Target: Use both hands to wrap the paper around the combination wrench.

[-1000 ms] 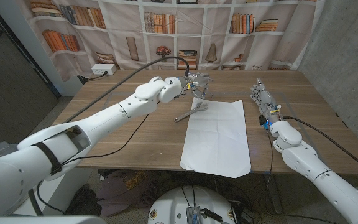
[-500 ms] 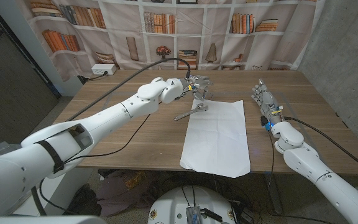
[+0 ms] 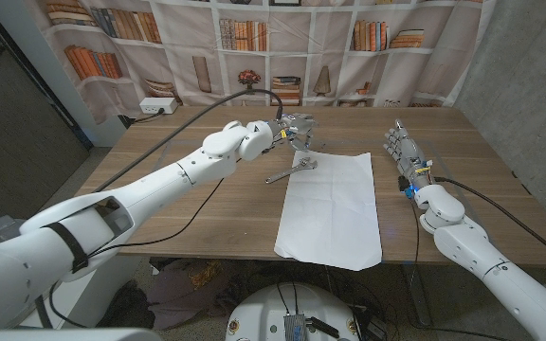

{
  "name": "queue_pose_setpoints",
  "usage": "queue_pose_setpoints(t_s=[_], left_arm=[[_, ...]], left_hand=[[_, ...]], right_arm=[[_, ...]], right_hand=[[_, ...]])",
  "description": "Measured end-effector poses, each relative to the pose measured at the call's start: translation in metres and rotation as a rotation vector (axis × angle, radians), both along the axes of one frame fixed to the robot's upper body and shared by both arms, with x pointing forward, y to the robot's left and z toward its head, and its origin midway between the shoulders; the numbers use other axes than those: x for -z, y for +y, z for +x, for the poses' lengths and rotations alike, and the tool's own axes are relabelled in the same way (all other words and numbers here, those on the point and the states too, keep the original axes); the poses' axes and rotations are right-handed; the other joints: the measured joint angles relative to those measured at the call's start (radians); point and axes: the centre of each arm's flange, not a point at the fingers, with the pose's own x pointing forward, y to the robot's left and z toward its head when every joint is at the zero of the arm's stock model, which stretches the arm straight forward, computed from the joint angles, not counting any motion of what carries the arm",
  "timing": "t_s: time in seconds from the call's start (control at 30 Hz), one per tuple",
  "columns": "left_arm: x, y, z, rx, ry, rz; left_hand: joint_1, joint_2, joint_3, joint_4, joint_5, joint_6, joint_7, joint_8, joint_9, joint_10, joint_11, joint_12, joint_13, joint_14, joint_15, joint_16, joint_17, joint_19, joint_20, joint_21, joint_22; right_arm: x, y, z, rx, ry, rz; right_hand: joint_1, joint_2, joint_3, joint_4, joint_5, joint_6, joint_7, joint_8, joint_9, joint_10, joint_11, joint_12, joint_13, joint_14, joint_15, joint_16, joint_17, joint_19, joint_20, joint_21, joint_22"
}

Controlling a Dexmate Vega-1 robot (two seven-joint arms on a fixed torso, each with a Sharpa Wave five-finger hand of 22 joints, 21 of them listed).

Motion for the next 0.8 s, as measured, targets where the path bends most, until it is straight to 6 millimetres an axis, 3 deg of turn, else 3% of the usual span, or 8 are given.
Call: queue_pose_setpoints(t_s=[0.2,0.33,0.4,0.67,0.8], left_arm=[[0.003,0.009,-0.002,0.006,0.010,-0.055],[0.004,0.014,-0.003,0.011,0.015,-0.082],[0.005,0.017,-0.004,0.013,0.016,-0.096],[0.007,0.025,-0.010,0.020,0.024,-0.143],[0.008,0.027,-0.014,0.031,0.029,-0.163]], left_hand=[[-0.009,-0.009,0.003,0.005,-0.008,-0.093,-0.014,-0.042,-0.023,-0.008,0.007,-0.003,0.004,0.000,0.000,0.000,0.000,0.000,0.000,0.000,0.000],[-0.022,-0.020,0.001,0.016,-0.008,-0.128,-0.007,-0.065,-0.041,-0.014,0.007,-0.003,0.005,0.000,0.000,0.000,0.000,0.000,0.000,0.000,0.000],[-0.032,-0.010,-0.002,0.018,-0.008,-0.134,-0.004,-0.070,-0.047,-0.014,0.007,-0.003,0.005,0.000,0.000,0.000,0.000,0.000,0.000,0.000,0.000],[-0.079,-0.035,-0.023,0.040,-0.014,-0.134,-0.004,-0.088,-0.072,-0.020,0.002,-0.003,0.005,0.000,0.000,0.000,-0.002,0.000,0.000,0.000,0.000],[-0.105,-0.034,-0.035,0.052,-0.014,-0.168,-0.004,-0.116,-0.094,-0.019,0.002,-0.003,0.005,0.000,0.000,-0.006,-0.002,0.000,0.000,0.000,0.000]], right_arm=[[0.000,0.002,0.002,-0.008,0.004,-0.007],[-0.001,0.002,0.004,-0.013,0.006,-0.009],[-0.001,0.003,0.005,-0.018,0.006,-0.010],[0.001,0.003,0.007,-0.037,0.012,-0.008],[0.003,0.002,0.006,-0.044,0.015,-0.011]], right_hand=[[0.000,0.000,0.000,0.000,0.000,0.000,0.000,0.000,0.000,0.000,0.000,0.000,0.000,0.000,0.000,0.000,0.000,0.000,0.000,0.000,0.000],[0.000,0.000,0.000,0.000,0.000,0.000,0.000,0.000,0.000,0.000,0.000,0.000,0.000,0.000,0.000,0.000,0.000,0.000,0.000,0.000,0.000],[0.000,0.000,0.000,0.000,0.000,0.000,0.000,0.000,0.000,0.000,0.000,0.000,0.000,0.000,0.000,0.000,0.001,0.000,0.000,0.000,0.000],[0.000,0.000,0.000,0.000,0.000,0.000,0.000,0.000,0.000,0.022,0.000,0.000,0.000,-0.004,0.011,0.000,0.002,-0.004,0.004,0.000,0.000],[0.000,0.000,0.000,0.000,0.000,-0.006,-0.006,0.000,0.000,0.027,-0.005,0.008,0.000,-0.004,0.011,0.000,0.002,-0.004,0.004,0.000,0.000]])
